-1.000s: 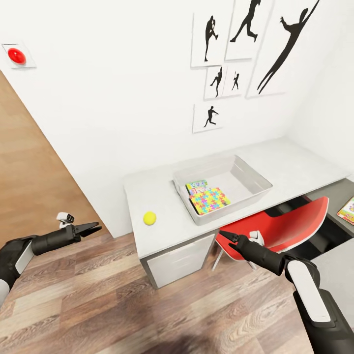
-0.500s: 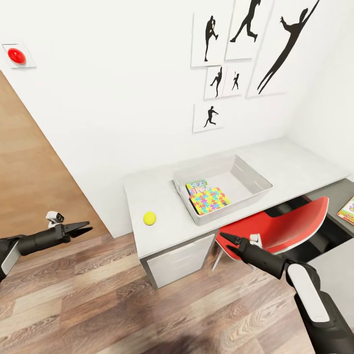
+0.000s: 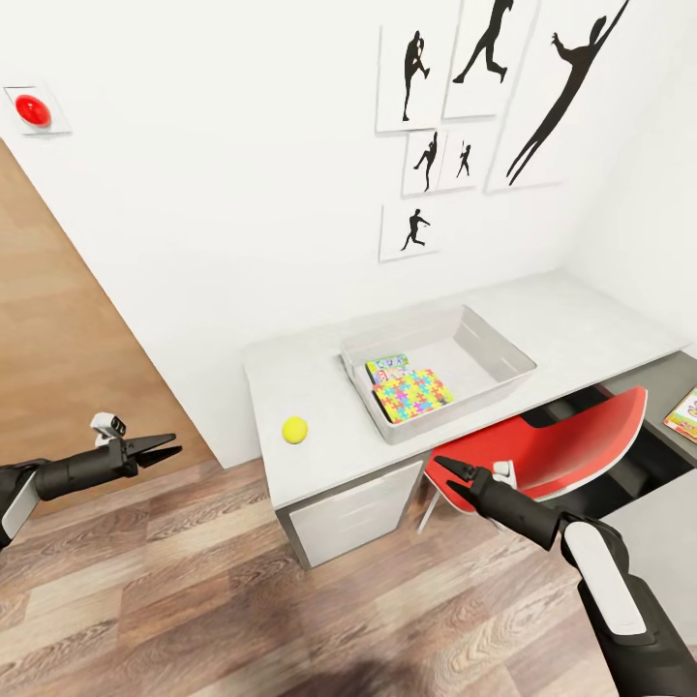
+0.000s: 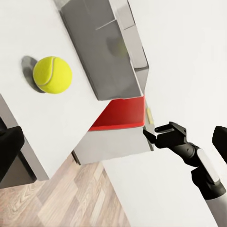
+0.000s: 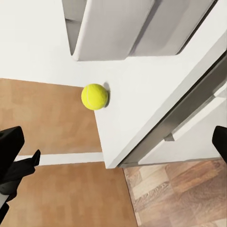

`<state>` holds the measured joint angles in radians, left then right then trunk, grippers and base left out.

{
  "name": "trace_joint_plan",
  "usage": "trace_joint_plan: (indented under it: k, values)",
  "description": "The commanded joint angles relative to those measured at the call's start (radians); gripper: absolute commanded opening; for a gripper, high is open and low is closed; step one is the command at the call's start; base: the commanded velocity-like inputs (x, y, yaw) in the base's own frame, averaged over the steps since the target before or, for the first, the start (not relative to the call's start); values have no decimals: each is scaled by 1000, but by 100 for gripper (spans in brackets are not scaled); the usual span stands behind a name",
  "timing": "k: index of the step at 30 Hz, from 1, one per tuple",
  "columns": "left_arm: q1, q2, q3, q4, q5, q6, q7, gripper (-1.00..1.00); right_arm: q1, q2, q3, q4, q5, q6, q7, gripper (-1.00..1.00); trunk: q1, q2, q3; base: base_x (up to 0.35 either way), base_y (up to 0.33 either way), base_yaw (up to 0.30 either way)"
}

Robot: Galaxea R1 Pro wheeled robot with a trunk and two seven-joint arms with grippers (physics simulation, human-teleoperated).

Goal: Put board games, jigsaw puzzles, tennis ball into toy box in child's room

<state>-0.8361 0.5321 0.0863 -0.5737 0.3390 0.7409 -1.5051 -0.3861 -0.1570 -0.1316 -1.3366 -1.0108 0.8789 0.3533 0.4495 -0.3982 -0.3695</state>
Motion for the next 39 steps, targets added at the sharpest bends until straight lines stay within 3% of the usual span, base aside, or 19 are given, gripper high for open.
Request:
trace_joint_plan:
  k: [1, 39]
  values:
    - [-1, 0, 0, 0, 0, 11, -3, 100, -1, 0, -2, 0, 5, 5, 6, 100, 1, -2, -2, 0, 0, 0]
    - [-1, 1, -5, -3, -2, -2, -9, 100, -1, 3, 6, -1, 4, -26, 6, 100, 1, -2, -2, 0, 0, 0]
